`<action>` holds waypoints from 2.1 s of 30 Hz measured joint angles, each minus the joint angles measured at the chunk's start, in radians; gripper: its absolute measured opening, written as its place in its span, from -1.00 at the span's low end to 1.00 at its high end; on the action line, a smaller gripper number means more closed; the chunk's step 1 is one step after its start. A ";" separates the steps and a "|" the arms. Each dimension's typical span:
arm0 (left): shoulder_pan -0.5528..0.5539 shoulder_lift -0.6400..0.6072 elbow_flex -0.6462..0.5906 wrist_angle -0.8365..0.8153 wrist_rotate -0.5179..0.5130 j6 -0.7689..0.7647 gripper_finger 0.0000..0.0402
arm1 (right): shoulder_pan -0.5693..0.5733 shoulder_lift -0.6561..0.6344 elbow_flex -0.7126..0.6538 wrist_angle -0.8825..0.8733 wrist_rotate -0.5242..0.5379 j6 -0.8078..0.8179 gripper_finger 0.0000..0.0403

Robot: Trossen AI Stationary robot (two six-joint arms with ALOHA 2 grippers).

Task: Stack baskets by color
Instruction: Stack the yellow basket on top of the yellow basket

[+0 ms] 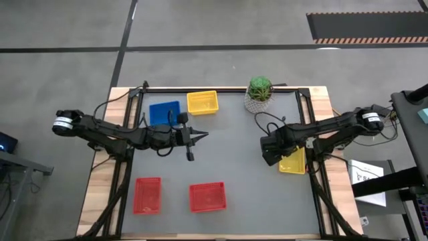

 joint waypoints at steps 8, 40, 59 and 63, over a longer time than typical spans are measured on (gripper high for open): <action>0.000 0.000 -0.002 0.001 0.000 0.000 -1.00 | 0.000 0.089 0.004 0.052 0.000 -0.004 -0.44; 0.000 -0.090 -0.085 0.000 0.001 -0.022 -1.00 | 0.004 0.473 0.722 -0.188 0.198 -0.692 -0.94; -0.002 -0.382 -0.218 0.003 -0.013 -0.212 -1.00 | -0.106 0.704 1.065 0.149 0.570 -1.384 -0.94; -0.002 -0.434 -0.238 0.006 -0.022 -0.237 -1.00 | -0.148 0.775 1.139 0.162 0.570 -1.412 -0.94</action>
